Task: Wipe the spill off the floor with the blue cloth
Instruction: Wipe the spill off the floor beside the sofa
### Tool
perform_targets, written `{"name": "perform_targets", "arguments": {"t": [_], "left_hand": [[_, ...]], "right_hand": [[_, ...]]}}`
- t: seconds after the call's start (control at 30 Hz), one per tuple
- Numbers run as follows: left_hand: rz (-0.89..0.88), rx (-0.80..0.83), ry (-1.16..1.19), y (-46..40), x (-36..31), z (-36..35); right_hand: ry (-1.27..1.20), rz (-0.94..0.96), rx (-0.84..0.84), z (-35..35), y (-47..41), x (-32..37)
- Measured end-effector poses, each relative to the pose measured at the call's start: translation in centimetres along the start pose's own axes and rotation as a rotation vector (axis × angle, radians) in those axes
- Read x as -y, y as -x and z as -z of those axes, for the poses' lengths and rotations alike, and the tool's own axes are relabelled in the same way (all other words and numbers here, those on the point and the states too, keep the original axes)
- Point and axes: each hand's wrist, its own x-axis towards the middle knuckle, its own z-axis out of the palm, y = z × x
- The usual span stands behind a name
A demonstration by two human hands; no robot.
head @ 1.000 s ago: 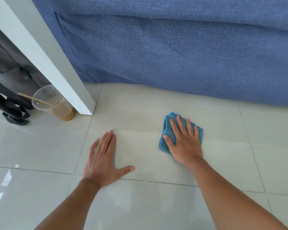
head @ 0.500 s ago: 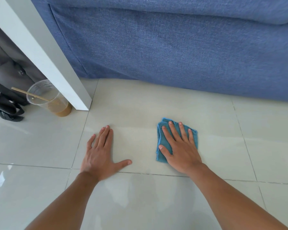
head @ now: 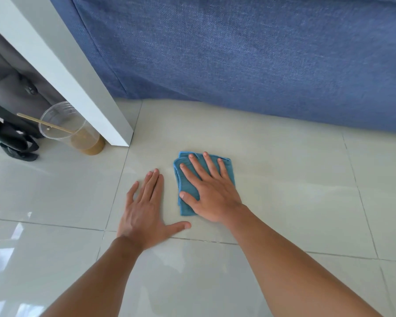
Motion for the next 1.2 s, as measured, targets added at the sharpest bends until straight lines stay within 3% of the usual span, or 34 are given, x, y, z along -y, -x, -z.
{"name": "perform_targets", "arguments": {"t": [0.57, 0.83, 1.03, 1.2], "left_hand": [[0.022, 0.035, 0.036, 0.2, 0.0, 0.5], [0.033, 0.033, 0.036, 0.3, -0.3, 0.6], [0.028, 0.033, 0.039, 0.5, -0.5, 0.9], [0.025, 0.023, 0.034, 0.5, -0.5, 0.8]], "right_hand": [[-0.013, 0.018, -0.039, -0.5, 0.9, -0.2], [-0.018, -0.166, -0.09, -0.1, 3.9, -3.9], [0.029, -0.522, -0.173, 0.3, 6.1, -8.7], [-0.026, -0.702, -0.182, -0.4, 8.1, -6.9]]}}
